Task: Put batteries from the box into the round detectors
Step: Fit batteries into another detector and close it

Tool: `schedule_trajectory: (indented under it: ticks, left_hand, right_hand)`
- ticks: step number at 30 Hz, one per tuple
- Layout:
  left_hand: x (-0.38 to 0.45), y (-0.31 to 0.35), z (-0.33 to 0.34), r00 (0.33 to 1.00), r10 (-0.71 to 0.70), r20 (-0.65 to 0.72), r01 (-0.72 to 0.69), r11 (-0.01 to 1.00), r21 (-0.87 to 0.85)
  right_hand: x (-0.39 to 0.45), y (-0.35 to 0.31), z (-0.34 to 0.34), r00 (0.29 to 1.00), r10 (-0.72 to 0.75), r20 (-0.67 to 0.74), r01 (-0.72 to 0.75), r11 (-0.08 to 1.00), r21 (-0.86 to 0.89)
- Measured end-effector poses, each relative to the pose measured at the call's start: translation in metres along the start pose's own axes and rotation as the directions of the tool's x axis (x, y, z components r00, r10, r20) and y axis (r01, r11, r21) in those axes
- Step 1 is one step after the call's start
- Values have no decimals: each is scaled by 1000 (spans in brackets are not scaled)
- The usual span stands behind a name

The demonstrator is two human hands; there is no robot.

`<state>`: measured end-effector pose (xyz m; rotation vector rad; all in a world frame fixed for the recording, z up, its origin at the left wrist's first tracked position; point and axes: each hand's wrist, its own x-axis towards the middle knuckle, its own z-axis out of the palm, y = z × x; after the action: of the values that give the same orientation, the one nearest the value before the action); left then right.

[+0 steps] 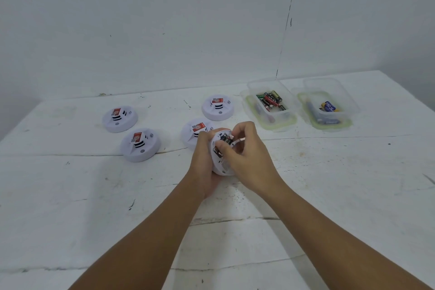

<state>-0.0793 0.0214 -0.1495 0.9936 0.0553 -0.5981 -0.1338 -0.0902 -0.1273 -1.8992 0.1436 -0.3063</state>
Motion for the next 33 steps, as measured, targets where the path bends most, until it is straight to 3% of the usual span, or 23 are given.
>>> schedule_trajectory:
  ticks: [3, 6, 11, 18, 23, 33]
  left_hand:
    - [0, -1, 2, 1000, -10, 3, 10, 999, 32]
    - [-1, 1, 3, 1000, -13, -1, 13, 999, 51]
    - [-5, 1, 5, 999, 3, 35, -5, 998, 67]
    - [-7, 2, 5, 999, 11, 33, -13, 999, 36]
    - [-9, 7, 5, 999, -5, 38, 5, 1000, -8]
    - [-11, 52, 5, 980, 33, 194, -28, 999, -28]
  right_hand:
    - [0, -1, 1, 997, -11, -77, 15, 999, 52]
    - [3, -4, -1, 984, 99, -148, -66, 975, 211]
    - [0, -15, -8, 981, 194, -6, -190, 968, 166]
    - [-7, -13, 8, 993, 108, 44, -107, 994, -4]
    - [-7, -10, 13, 995, 95, 20, -95, 995, 18]
    - [2, -37, 9, 993, -117, 13, 116, 992, 46]
